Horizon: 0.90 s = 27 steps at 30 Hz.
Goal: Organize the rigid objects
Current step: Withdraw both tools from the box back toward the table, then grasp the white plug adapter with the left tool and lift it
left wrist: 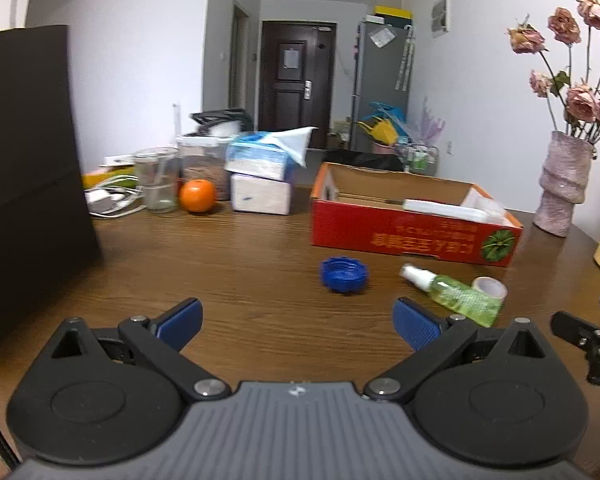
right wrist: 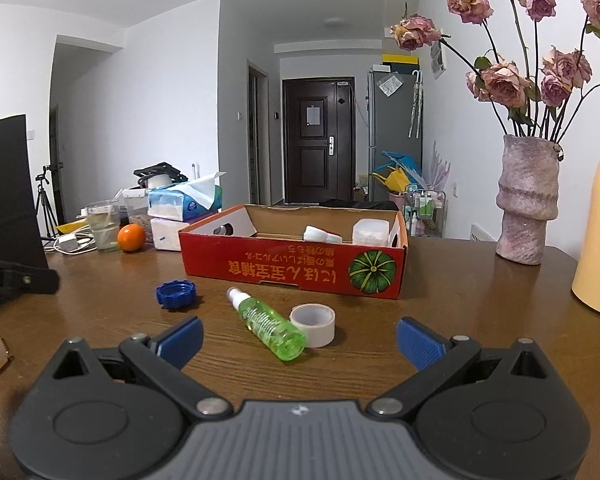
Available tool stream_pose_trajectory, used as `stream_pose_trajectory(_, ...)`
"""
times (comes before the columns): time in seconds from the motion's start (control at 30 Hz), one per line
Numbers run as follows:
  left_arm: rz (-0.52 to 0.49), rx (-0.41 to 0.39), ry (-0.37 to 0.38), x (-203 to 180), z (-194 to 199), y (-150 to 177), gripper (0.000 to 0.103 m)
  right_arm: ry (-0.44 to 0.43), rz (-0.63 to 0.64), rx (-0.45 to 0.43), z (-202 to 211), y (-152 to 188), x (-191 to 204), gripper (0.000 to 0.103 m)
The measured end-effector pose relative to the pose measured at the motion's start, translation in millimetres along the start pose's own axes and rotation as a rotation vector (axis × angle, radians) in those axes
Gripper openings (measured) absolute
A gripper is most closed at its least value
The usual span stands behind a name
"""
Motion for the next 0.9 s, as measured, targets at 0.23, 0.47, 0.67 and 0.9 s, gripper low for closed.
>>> stream_pose_trajectory(0.23, 0.031, 0.011, -0.052, 37, 15, 12, 0.103, 0.010, -0.012, 0.008, 7, 11, 6, 0.103)
stream_pose_trajectory(0.47, 0.032, 0.055, -0.081, 64, 18, 29, 0.103, 0.026, -0.033, 0.022, 7, 17, 5, 0.103)
stream_pose_trajectory(0.67, 0.003, 0.098, -0.077, 77, 11, 43, 0.103, 0.048, -0.058, 0.031, 6, 20, 1, 0.103)
stream_pose_trajectory(0.9, 0.004, 0.142, -0.082, 96, 4, 57, 0.103, 0.069, -0.077, 0.038, 7, 25, -1, 0.103)
Point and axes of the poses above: each gripper's, at about its wrist camera, not at the fingertips, and z roughly against the way its jaws point, x to its left, y to its underside, the point moved 6 cm from there along -z, roughly the way its jaws point, and after that the axes turned 13 degrees about x, right-handed, at the moved point
